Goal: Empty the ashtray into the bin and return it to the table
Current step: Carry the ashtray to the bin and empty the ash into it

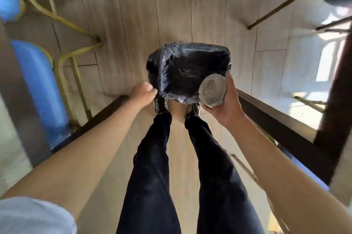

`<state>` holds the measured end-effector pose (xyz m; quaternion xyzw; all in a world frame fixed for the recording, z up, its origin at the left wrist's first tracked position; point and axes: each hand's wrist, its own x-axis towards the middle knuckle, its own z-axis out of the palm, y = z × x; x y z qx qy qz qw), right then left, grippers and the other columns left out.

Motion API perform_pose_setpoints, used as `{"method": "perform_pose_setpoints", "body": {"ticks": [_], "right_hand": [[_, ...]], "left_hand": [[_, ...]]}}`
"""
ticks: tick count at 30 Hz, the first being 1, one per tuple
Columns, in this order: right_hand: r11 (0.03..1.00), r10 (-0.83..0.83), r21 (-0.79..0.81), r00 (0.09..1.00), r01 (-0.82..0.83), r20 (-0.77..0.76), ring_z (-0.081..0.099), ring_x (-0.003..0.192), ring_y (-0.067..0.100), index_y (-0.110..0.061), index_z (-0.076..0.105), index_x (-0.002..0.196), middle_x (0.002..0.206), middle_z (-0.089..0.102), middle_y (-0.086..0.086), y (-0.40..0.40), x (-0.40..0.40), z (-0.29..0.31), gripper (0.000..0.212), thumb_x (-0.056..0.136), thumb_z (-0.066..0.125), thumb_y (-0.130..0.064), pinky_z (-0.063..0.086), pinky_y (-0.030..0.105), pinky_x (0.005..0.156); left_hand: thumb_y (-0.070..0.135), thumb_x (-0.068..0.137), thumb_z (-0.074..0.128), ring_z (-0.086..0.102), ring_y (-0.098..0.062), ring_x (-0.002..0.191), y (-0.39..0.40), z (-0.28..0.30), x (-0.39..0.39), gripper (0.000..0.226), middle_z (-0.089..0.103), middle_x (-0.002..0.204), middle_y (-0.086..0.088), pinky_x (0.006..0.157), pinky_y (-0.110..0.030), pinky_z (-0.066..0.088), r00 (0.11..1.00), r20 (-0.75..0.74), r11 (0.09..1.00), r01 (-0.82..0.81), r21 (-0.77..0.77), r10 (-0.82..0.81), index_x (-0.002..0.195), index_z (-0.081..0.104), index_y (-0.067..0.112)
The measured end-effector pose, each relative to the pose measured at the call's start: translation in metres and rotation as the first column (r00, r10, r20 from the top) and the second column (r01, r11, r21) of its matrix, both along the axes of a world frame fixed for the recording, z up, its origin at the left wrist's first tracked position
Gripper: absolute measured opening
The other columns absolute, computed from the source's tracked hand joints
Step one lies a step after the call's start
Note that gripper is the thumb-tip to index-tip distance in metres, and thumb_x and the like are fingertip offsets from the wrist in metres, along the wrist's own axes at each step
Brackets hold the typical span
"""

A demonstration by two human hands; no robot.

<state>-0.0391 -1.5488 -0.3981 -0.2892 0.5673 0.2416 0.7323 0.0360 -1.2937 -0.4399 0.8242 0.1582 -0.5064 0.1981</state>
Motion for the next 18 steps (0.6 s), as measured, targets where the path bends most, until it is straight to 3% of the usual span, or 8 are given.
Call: {"method": "perform_pose_setpoints", "body": {"ticks": [2,3,6,10,12,14,15,18], "right_hand": [[0.996,0.08,-0.036,0.996,-0.081,-0.033,0.061,0.124,0.03,-0.02,0.063,0.137,0.137,0.067,0.012,-0.002,0.005,-0.032,0.078,0.082,0.061,-0.075,0.052,0.045,0.103],[0.989,0.126,-0.068,0.99,-0.129,-0.056,0.062,0.119,0.029,-0.02,0.063,0.138,0.131,0.068,0.011,-0.004,0.008,-0.048,0.081,0.079,0.062,-0.076,0.055,0.043,0.096],[0.953,0.236,-0.164,0.965,-0.253,-0.117,0.065,0.104,0.026,-0.018,0.067,0.13,0.116,0.069,0.009,-0.005,0.016,-0.088,0.078,0.077,0.065,-0.075,0.057,0.041,0.085],[0.898,0.313,-0.271,0.937,-0.345,-0.155,0.066,0.087,0.021,-0.021,0.072,0.086,0.087,0.069,0.004,0.009,0.024,-0.123,0.041,0.086,0.065,-0.062,0.055,0.042,0.088],[0.886,0.319,-0.304,0.937,-0.349,-0.144,0.059,0.07,0.02,-0.016,0.066,0.073,0.074,0.062,0.005,0.016,0.026,-0.135,0.045,0.085,0.065,-0.059,0.051,0.038,0.07],[0.869,0.338,-0.333,0.931,-0.365,-0.139,0.048,0.058,0.018,-0.015,0.06,0.076,0.07,0.054,0.004,0.018,0.028,-0.144,0.045,0.085,0.064,-0.059,0.043,0.034,0.058],[0.844,0.368,-0.354,0.915,-0.403,-0.164,0.05,0.06,0.018,-0.013,0.061,0.082,0.073,0.055,0.003,0.019,0.027,-0.149,0.05,0.082,0.064,-0.063,0.047,0.036,0.06],[0.75,0.407,-0.433,0.864,-0.501,-0.295,0.062,0.092,0.021,-0.007,0.061,0.118,0.104,0.065,0.005,0.022,0.025,-0.15,0.086,0.07,0.064,-0.079,0.054,0.043,0.093]], "left_hand": [[0.024,0.095,0.058,0.061,-0.029,0.12,-0.004,-0.024,0.0,0.032,0.069,0.126,-0.009,0.102,-0.032,0.048,0.998,0.011,0.998,-0.067,0.008,0.067,0.12,0.068,0.007],[0.025,0.095,0.059,0.06,-0.029,0.124,-0.006,-0.034,0.0,0.038,0.068,0.131,-0.008,0.104,-0.033,0.048,0.996,0.018,0.996,-0.092,0.007,0.092,0.128,0.065,0.008],[0.027,0.095,0.06,0.063,-0.029,0.119,-0.015,-0.063,-0.004,0.043,0.068,0.129,-0.009,0.099,-0.033,0.049,0.991,0.027,0.992,-0.129,-0.012,0.129,0.134,0.06,0.009],[0.031,0.095,0.06,0.068,-0.03,0.106,-0.018,-0.097,-0.012,0.04,0.071,0.115,-0.01,0.086,-0.033,0.052,0.987,0.084,0.99,-0.141,0.028,0.138,0.128,0.06,0.008],[0.033,0.096,0.06,0.069,-0.031,0.103,-0.017,-0.106,-0.017,0.038,0.072,0.111,-0.01,0.082,-0.033,0.052,0.983,0.105,0.987,-0.154,0.034,0.15,0.125,0.061,0.007],[0.036,0.098,0.06,0.069,-0.032,0.104,-0.015,-0.11,-0.023,0.04,0.073,0.111,-0.013,0.083,-0.035,0.051,0.983,0.124,0.99,-0.137,0.03,0.132,0.125,0.061,0.007],[0.037,0.098,0.06,0.069,-0.032,0.105,-0.014,-0.11,-0.024,0.042,0.073,0.112,-0.013,0.084,-0.035,0.052,0.984,0.13,0.991,-0.13,0.03,0.125,0.126,0.062,0.007],[0.038,0.095,0.065,0.071,-0.029,0.101,-0.01,-0.112,-0.023,0.043,0.075,0.109,-0.011,0.087,-0.035,0.055,0.981,0.145,0.991,-0.133,0.007,0.131,0.126,0.064,0.008]]}}
